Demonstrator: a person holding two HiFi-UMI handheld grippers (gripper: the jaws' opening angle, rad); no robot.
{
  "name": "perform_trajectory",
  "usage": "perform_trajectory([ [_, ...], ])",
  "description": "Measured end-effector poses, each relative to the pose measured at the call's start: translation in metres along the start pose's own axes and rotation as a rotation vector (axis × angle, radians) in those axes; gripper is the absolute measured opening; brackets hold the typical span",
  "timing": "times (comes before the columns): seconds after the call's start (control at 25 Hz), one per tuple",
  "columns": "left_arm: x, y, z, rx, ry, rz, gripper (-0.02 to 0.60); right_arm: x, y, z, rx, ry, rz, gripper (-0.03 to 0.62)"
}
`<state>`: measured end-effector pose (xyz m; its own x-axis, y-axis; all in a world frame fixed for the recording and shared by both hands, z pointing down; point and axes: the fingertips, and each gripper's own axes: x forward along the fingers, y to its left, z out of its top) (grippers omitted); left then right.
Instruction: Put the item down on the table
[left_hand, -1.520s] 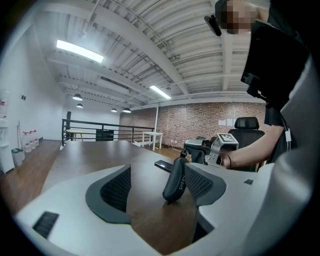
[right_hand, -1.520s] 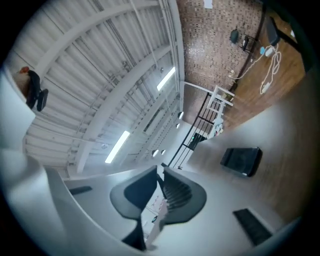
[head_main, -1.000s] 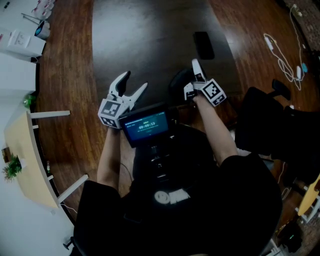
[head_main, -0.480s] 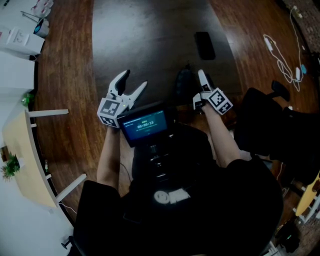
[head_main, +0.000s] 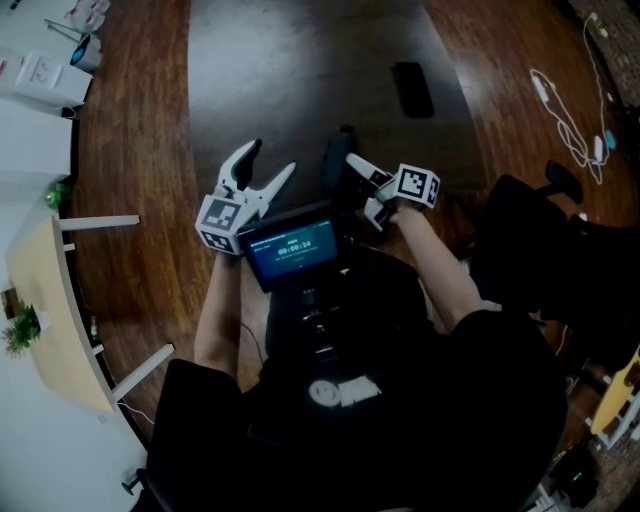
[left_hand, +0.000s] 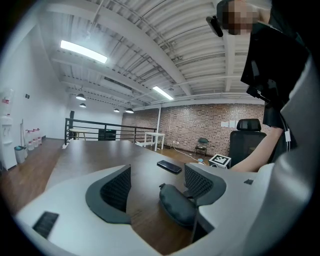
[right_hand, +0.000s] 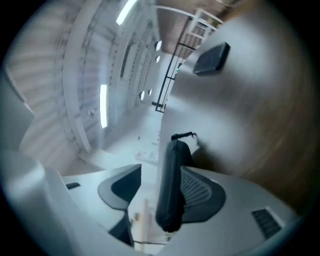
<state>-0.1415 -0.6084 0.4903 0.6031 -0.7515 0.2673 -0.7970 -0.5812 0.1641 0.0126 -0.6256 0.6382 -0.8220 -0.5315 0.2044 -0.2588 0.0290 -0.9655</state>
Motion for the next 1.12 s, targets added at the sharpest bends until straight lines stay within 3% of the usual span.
perform_trajectory([
  [0.08,-0.018,-0.002,-0.001,0.001,-0.003,0.010,0.334,0.018,0.022,-0.009,0.179,-0.060,0.139,0.245],
  [0.16,-0.011,0.002,-0.002,-0.009,-0.004,0.023,0.333,0.031,0.033,0.003,0.170,-0.085,0.200,0.247],
  [0.24,-0.002,0.007,-0.004,-0.018,-0.002,0.035,0.334,0.034,0.048,0.022,-0.012,-0.111,0.196,0.237],
  [0.36,-0.014,0.010,-0.006,-0.027,-0.010,0.050,0.334,0.018,0.092,0.045,-0.340,-0.266,0.182,0.093],
  [0.48,-0.028,0.008,-0.006,-0.039,-0.025,0.058,0.333,-0.001,0.126,0.057,-0.597,-0.388,0.137,0.003],
  [0.6,-0.033,0.007,-0.003,-0.023,-0.058,0.078,0.329,-0.008,0.137,0.053,-0.934,-0.394,-0.026,0.003],
  [0.68,-0.040,0.007,0.004,0.015,-0.104,0.111,0.257,-0.015,0.150,0.042,-1.072,-0.391,-0.074,0.003],
  [0.84,-0.052,0.015,0.016,0.056,-0.196,0.177,0.113,-0.028,0.164,0.023,-1.144,-0.373,-0.040,0.002],
  [1.0,-0.061,0.018,0.029,0.017,-0.260,0.206,0.061,-0.036,0.173,0.013,-1.183,-0.374,-0.027,0.003],
  [1.04,-0.062,0.019,0.029,0.012,-0.269,0.203,0.009,-0.038,0.174,0.012,-1.188,-0.376,-0.026,0.003],
  [1.12,-0.070,0.019,0.027,-0.007,-0.282,0.199,0.002,-0.041,0.176,0.004,-1.191,-0.380,-0.029,0.002],
])
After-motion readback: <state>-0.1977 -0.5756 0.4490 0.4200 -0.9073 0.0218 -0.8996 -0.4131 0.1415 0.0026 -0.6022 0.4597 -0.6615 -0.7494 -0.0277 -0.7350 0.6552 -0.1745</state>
